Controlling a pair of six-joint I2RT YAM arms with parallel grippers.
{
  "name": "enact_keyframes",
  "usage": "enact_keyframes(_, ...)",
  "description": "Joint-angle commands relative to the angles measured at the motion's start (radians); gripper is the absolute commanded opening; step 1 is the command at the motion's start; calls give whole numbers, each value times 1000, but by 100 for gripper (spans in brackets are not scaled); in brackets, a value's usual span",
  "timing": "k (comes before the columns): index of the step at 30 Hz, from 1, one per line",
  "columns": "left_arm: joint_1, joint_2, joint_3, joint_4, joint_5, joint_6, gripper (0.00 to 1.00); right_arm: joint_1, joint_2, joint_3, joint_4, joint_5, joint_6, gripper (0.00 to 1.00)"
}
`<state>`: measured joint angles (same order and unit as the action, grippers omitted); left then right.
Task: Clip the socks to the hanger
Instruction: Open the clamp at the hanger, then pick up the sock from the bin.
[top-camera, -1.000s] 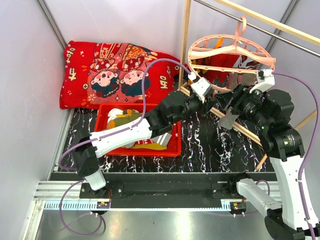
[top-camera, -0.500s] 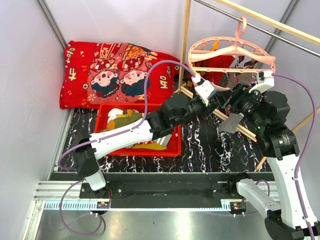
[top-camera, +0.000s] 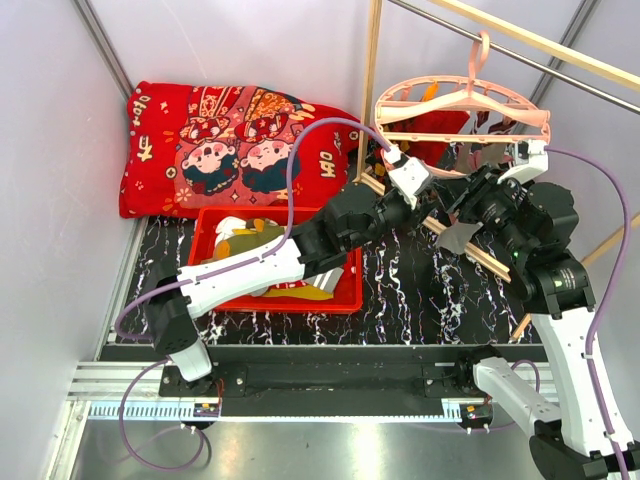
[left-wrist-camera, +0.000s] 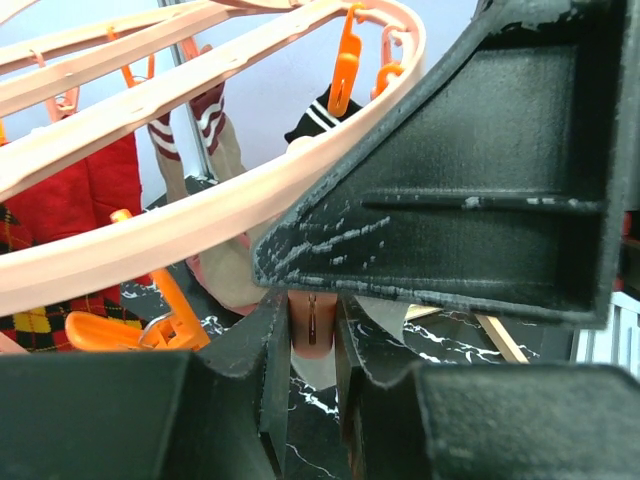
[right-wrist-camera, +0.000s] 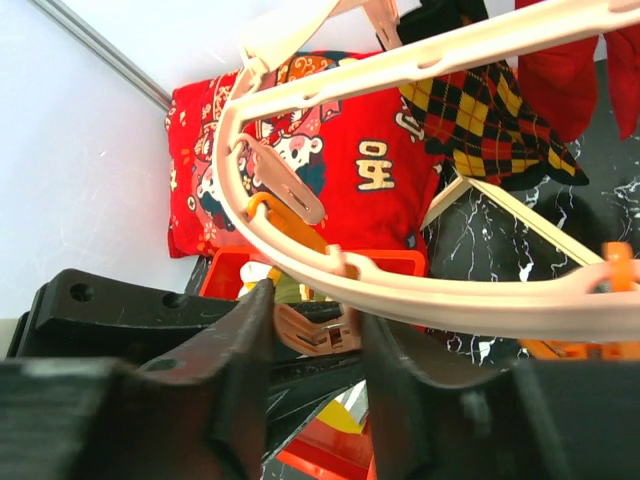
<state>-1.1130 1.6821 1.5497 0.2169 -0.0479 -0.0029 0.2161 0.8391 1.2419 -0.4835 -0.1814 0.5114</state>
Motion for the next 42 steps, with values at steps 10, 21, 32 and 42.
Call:
enact_keyframes(10,-13,-70,-20,2,-4,11,45,2,-26,-27,95,30,-27,15)
enact_keyframes(21,82,-346,-325,-200,33,49,70,2,-38,-56,97,66,-14,0)
enact_keyframes(32,142,-368,-444,-635,-12,248,80,2,-32,-73,98,88,15,0)
enact_keyframes(42,140,-69,-243,-870,-139,333,75,2,-51,-84,100,86,-8,0)
